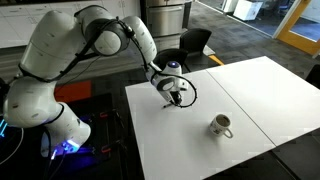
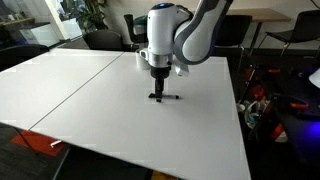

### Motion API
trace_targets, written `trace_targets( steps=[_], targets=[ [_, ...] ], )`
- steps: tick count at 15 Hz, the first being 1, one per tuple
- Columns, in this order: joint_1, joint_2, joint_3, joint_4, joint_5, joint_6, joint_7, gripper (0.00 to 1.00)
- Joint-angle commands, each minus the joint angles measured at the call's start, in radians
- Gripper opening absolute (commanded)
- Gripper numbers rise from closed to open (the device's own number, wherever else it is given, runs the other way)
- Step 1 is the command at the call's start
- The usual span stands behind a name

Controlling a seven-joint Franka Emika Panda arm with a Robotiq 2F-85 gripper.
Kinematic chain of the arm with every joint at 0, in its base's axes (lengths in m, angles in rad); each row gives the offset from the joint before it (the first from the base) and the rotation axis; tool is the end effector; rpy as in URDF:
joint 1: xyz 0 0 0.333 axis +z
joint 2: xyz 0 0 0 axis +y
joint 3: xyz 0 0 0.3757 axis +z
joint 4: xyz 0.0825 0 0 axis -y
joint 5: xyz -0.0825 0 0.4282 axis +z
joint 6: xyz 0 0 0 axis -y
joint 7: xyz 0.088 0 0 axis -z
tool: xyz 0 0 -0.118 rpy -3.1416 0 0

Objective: Pick the marker and put it inside the mug

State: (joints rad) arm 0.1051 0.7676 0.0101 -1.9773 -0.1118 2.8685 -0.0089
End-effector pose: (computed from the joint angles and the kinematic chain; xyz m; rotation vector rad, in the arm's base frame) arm 0.6583 0.0820 0.0767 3.0922 0.3519 0.1951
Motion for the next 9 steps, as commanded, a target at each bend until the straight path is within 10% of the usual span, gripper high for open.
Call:
trace_targets(
  steps=[1,5,9],
  targets=[
    [-0.01,0.019,0.014,0.042,0.016,-0.032,-0.009,0.26],
    [-0.01,0.021,0.018,0.052,0.017,-0.032,-0.01,0.0],
    [-0.001,0.005,0.006,0.038,0.011,-0.022,-0.002,0.05]
  ],
)
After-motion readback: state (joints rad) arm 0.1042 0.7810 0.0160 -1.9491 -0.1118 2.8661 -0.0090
